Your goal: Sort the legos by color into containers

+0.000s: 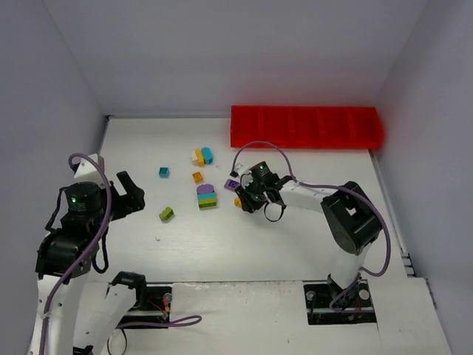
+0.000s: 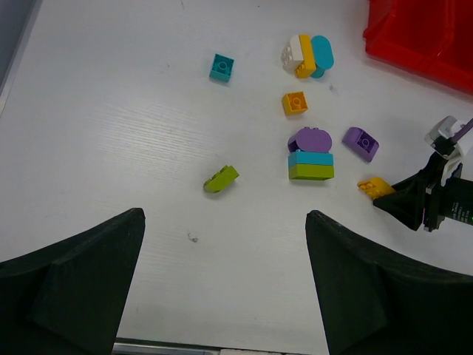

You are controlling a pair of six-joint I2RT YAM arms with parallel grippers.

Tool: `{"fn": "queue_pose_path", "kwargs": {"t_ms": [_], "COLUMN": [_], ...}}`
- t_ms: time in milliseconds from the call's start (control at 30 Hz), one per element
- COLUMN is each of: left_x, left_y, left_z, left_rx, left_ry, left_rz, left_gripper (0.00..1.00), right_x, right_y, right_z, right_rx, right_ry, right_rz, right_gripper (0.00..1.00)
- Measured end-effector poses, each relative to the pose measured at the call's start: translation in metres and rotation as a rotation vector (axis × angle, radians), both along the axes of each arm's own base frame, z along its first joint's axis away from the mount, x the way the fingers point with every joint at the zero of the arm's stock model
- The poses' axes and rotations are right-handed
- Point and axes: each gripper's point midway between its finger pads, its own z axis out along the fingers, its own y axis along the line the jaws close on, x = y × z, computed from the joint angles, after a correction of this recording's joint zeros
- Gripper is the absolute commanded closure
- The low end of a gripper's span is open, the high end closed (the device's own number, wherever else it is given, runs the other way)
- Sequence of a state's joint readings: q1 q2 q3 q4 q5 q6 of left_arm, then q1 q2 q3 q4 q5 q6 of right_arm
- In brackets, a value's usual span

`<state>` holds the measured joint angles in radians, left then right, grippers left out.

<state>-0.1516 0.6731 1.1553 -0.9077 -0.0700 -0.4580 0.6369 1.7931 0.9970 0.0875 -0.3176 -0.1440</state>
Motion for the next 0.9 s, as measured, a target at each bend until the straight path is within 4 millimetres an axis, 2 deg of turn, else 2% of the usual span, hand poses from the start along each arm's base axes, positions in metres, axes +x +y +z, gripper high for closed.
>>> {"fn": "queue_pose_path", "kwargs": {"t_ms": [100,200,300,400,500,600,700,800,900], "left_x": [0.003,0.006,0.008,0.009,0.005,0.003,0.003,0.003,0.004], "left_y": [-0.002,-0.006,-0.010,-0.013,-0.015,-0.017,-0.017,-0.017,-0.017], "left_z": [-0.003,-0.006,-0.007,-0.009,-0.010,-0.009,-0.008,-0.008,-0.009], "left_rx": [-0.003,-0.010,-0.019,-0.030,-0.039,-0.045,-0.046,-0.045,-0.047], "left_ry": [0.012,0.028,0.035,0.029,0.024,0.015,0.013,0.014,0.019], "left_rz": [-0.007,-0.024,-0.040,-0.056,-0.070,-0.079,-0.080,-0.079,-0.076], "left_gripper": [0.17,0.17,0.17,0.17,0.17,0.17,0.17,0.17,0.17], "right_x": [-0.002,-0.002,0.005,0.019,0.054,0.102,0.148,0.191,0.223], "right_y": [0.002,-0.002,-0.007,-0.013,-0.019,-0.030,-0.049,-0.071,-0.089], "right_z": [-0.001,0.000,0.013,0.042,0.085,0.138,0.177,0.191,0.177], "right_rx": [0.006,-0.004,-0.013,0.010,0.053,0.105,0.138,0.136,0.112], "right_ry": [0.002,-0.008,-0.054,-0.126,-0.219,-0.334,-0.423,-0.474,-0.467], "right_rz": [-0.007,-0.023,-0.051,-0.101,-0.191,-0.312,-0.436,-0.553,-0.631], "right_gripper": [0.93,1.00,1.00,1.00,1.00,1.00,1.00,1.00,0.99]}}
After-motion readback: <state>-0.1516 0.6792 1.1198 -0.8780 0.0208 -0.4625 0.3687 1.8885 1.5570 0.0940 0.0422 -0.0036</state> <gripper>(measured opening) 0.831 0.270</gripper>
